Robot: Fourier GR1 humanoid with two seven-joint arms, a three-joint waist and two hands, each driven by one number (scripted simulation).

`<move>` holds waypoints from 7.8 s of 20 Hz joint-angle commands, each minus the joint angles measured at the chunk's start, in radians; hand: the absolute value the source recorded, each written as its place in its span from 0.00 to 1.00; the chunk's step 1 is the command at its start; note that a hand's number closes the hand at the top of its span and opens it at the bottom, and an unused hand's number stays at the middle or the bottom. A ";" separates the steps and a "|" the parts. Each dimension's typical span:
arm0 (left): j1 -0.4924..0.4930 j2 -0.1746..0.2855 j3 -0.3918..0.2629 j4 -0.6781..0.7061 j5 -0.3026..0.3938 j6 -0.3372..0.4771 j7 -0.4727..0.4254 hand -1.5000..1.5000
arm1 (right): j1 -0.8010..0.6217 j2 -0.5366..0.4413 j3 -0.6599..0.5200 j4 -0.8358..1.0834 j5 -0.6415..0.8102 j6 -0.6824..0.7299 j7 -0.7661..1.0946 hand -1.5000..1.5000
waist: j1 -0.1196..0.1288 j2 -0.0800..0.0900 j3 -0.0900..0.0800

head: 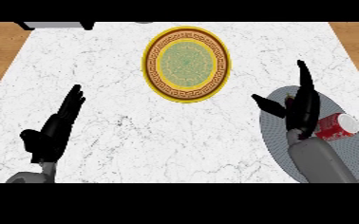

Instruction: Pick the eggplant from the placemat and place it in the plate

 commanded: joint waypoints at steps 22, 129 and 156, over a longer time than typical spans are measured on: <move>-0.051 0.002 0.087 0.056 -0.006 -0.088 -0.002 0.50 | 0.022 -0.198 0.026 -0.333 0.116 0.792 0.891 0.00 | 0.004 0.004 0.002; -0.006 -0.178 0.218 0.053 -0.232 -0.202 -0.036 0.50 | -0.836 0.372 -0.354 0.786 0.094 0.506 -0.346 0.00 | 0.043 0.015 0.002; -0.026 -0.188 0.219 -0.030 -0.231 -0.220 0.062 0.50 | -0.581 -0.046 -0.652 0.955 -0.202 1.026 -0.999 0.00 | 0.044 0.019 0.004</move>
